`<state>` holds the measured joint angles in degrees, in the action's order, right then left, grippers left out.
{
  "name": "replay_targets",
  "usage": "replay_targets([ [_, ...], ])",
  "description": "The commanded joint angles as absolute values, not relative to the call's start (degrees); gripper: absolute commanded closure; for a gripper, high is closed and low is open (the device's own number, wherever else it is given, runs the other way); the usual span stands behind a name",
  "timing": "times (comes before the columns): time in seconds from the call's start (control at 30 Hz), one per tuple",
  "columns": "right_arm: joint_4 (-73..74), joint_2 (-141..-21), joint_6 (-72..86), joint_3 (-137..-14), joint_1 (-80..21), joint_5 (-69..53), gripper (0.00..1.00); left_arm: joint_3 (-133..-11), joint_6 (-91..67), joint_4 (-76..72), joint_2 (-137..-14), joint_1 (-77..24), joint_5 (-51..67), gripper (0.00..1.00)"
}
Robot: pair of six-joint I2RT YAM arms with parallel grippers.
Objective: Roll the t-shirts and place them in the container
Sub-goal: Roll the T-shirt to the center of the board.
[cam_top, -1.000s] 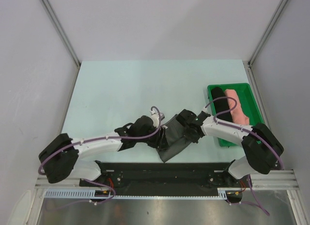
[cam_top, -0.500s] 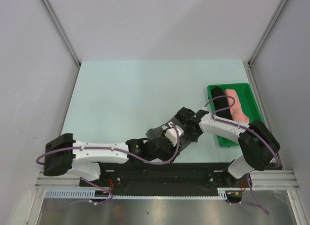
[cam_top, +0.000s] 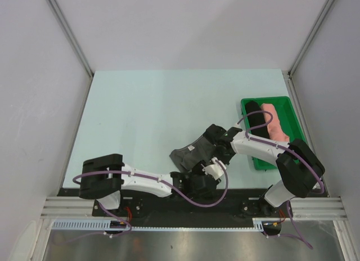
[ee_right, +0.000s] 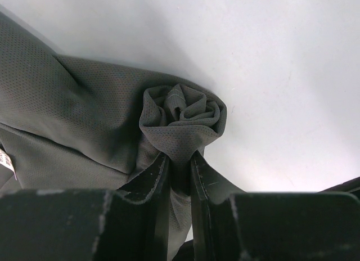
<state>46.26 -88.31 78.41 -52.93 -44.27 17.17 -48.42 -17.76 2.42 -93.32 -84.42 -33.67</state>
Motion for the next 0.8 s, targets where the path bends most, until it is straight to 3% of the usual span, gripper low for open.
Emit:
replay_targets([
  [0.0, 47.2, -89.1, 78.9, -54.2, -44.2, 16.4, 0.88, -50.1, -15.8, 0.2, -95.7, -84.6, -36.6, 0.33],
  [0.23, 46.8, -88.5, 78.2, -54.2, -44.1, 16.2, 0.83, -49.6, -16.0, -1.3, -98.4, -84.5, -37.0, 0.34],
  [0.33, 46.7, -88.0, 77.7, -54.2, -44.1, 16.1, 0.75, -49.2, -16.0, -1.8, -99.0, -84.2, -36.2, 0.36],
  [0.53, 48.0, -83.0, 77.5, -54.2, -44.7, 18.7, 0.17, -45.7, -17.5, -5.1, -95.5, -80.9, -29.0, 0.57],
  [0.63, 47.6, -79.4, 76.9, -54.1, -44.9, 20.2, 0.06, -44.0, -17.9, -6.2, -93.4, -78.9, -24.4, 0.71],
  [0.77, 47.2, -74.7, 76.6, -54.1, -44.6, 22.3, 0.0, -41.8, -19.3, -7.7, -91.2, -75.2, -17.7, 0.8],
])
